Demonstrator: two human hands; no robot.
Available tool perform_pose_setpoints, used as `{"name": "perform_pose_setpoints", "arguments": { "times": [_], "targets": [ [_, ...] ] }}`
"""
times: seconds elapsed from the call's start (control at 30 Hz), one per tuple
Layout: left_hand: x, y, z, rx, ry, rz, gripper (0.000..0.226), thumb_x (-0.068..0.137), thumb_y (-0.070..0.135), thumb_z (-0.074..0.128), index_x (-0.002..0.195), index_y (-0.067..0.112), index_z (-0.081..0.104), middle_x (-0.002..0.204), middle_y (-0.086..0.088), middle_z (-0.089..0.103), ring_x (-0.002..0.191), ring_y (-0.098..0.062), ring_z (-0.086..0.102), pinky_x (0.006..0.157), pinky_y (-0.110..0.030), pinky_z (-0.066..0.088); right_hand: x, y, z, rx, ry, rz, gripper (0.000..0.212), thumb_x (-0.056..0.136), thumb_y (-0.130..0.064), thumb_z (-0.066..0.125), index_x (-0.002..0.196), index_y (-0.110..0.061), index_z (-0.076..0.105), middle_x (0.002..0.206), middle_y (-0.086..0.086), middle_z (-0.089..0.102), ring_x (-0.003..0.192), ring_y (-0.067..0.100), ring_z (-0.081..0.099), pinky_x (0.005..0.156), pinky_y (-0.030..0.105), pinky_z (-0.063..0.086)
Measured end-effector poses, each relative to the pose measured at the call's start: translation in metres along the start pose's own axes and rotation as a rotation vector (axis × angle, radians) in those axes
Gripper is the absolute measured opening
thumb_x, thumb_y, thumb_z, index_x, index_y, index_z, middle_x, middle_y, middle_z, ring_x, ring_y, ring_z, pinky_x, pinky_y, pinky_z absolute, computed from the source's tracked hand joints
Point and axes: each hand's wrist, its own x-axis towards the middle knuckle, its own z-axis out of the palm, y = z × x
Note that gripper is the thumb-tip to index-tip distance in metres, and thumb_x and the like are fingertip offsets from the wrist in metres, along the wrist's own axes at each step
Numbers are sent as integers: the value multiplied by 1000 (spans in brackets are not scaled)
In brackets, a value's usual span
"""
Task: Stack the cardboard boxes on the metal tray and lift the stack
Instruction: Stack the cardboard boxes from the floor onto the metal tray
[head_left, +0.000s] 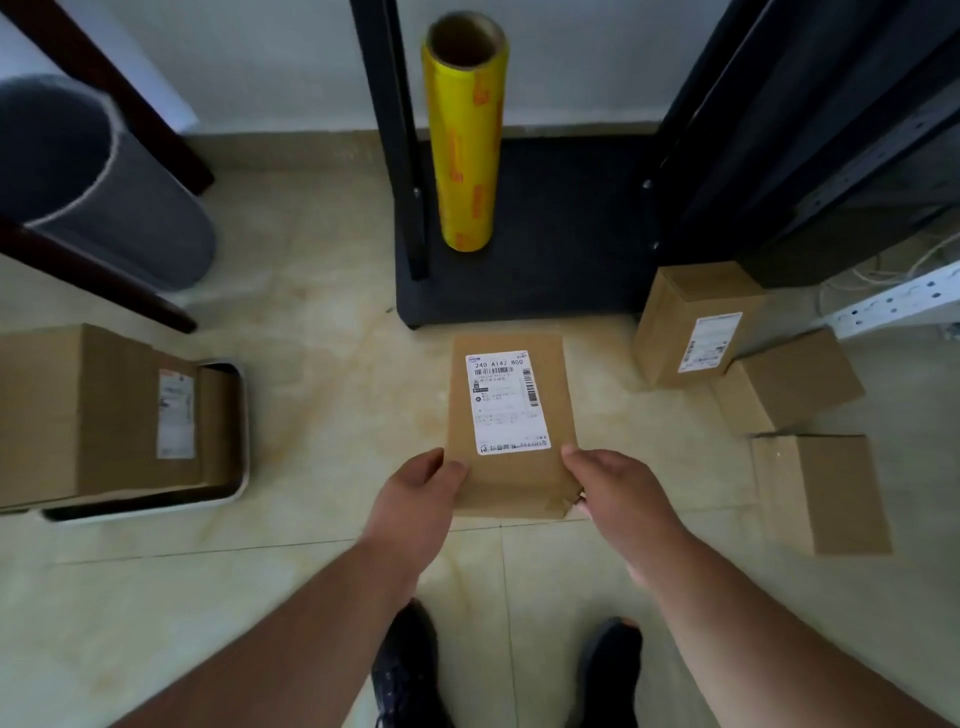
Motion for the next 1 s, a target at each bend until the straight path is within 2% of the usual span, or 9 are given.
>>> {"name": "perform_pose_setpoints", "arguments": {
  "times": [0.1,0.2,0.37,0.43,0.57,0.7,0.83,0.9,1.0],
  "targets": [
    [-8,-3,-26,-24,21,-3,16,83,47,62,92,50,75,104,17,76,107,-14,67,107,-43,49,-16,-13,21,-32,-1,-16,44,95,-50,64,95,-8,75,96,14,78,95,35,72,91,47,57],
    [-15,-6,-45,-36,30,-4,37,74,54,59,107,45,73,109,13,75,109,-17,66,109,-46,48,-26,-24,33,-73,-11,-19,37,98,-46,63,95,-10,74,95,13,78,94,34,73,88,41,57],
    [-23,-11,-64,-65,86,15,51,73,55,60,120,39,66,114,12,72,113,-15,64,109,-46,47,-31,-38,51,-72,-55,-80,34,92,-50,65,93,-17,74,94,7,79,95,29,73,94,51,58],
    [-27,-15,-68,-61,104,16,49,72,57,60,118,40,65,116,11,71,114,-16,64,109,-47,47,-37,-40,56,-67,-52,-97,36,90,-50,65,92,-16,74,94,6,79,94,29,73,94,51,58],
    [-46,-16,-84,-98,158,34,39,81,51,58,118,38,64,115,5,71,113,-18,64,108,-47,48,-51,-46,67,-84,-76,-111,27,94,-48,65,97,-22,74,94,-5,78,89,19,71,92,45,58],
    [-61,-16,-106,-124,199,71,22,102,38,54,124,36,60,113,8,67,101,-11,59,92,-36,42,-66,-58,82,-99,-106,-161,26,95,-47,65,100,-23,73,95,-7,77,90,17,70,89,41,56],
    [-76,-18,-127,-128,235,124,25,101,40,61,125,35,57,109,19,65,95,5,55,71,-19,40,-77,-63,106,-114,-138,-214,23,95,-45,66,102,-24,73,96,-10,76,92,15,70,87,37,55],
    [-79,-21,-138,-127,251,140,29,99,40,65,125,33,55,106,20,65,93,6,57,69,-16,39,-80,-63,121,-118,-152,-219,24,95,-45,66,103,-23,72,97,-11,76,93,12,71,87,35,55],
    [-74,-31,-156,-139,266,143,33,98,38,67,128,29,56,106,19,66,90,2,58,71,-19,41,-81,-61,146,-123,-160,-225,27,95,-46,66,105,-22,72,99,-12,76,94,10,71,89,34,56]
  ]
}}
